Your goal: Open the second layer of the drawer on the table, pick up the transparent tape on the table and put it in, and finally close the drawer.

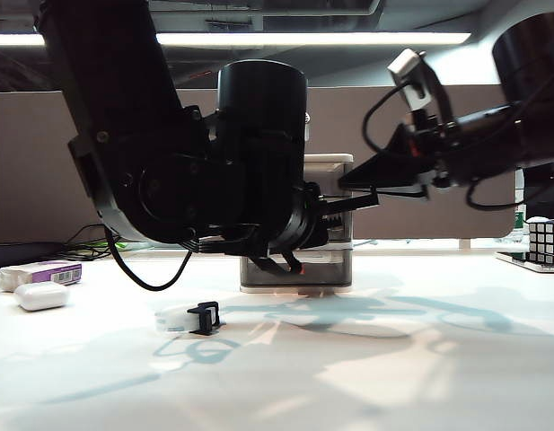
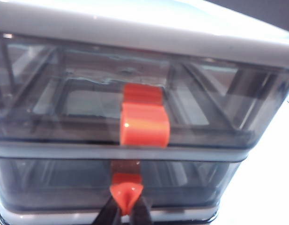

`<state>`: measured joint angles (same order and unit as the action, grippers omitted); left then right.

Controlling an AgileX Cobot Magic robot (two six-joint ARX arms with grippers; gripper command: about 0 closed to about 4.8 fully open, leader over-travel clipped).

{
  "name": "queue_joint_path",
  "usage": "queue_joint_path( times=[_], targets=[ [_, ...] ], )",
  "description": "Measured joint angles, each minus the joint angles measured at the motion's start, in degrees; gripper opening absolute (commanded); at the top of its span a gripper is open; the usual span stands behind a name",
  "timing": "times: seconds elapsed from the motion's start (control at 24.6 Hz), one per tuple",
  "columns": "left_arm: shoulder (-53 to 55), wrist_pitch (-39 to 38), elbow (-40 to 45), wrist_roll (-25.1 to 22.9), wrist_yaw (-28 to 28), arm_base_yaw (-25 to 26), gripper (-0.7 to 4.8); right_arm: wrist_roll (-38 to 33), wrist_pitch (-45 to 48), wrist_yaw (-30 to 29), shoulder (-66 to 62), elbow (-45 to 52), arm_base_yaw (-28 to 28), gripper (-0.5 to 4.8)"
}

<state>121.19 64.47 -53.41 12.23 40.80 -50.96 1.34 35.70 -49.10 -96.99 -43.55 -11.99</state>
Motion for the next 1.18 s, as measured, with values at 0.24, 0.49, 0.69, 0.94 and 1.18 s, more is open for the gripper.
queue_joint_path(
  times=[0.24, 0.49, 0.69, 0.94, 1.18],
  targets=[
    [0.0, -0.02, 0.0, 0.0, 0.77, 0.0, -0.06, -0.46, 0.39, -0.68, -3.87, -5.6, -0.7, -0.05],
    [0.0, -0.17, 0.0, 0.0, 0.83, 0.0, -0.06, -0.68, 0.31, -1.01, -3.96, -7.41, -0.66, -0.05],
    [0.0, -0.48, 0.0, 0.0, 0.98, -0.15, -0.06, -0.74, -1.25, -1.25, -5.95, -11.1, -0.68, -0.05],
    [-0.02, -0.57, 0.0, 0.0, 1.01, -0.17, -0.06, -0.83, -2.14, -1.38, -6.21, -11.32, -0.68, -0.05],
    [-0.13, -1.99, -0.04, -0.61, 1.49, -1.68, -0.06, -0.83, -2.16, 0.83, -6.23, -11.32, -0.72, -0.05]
  ],
)
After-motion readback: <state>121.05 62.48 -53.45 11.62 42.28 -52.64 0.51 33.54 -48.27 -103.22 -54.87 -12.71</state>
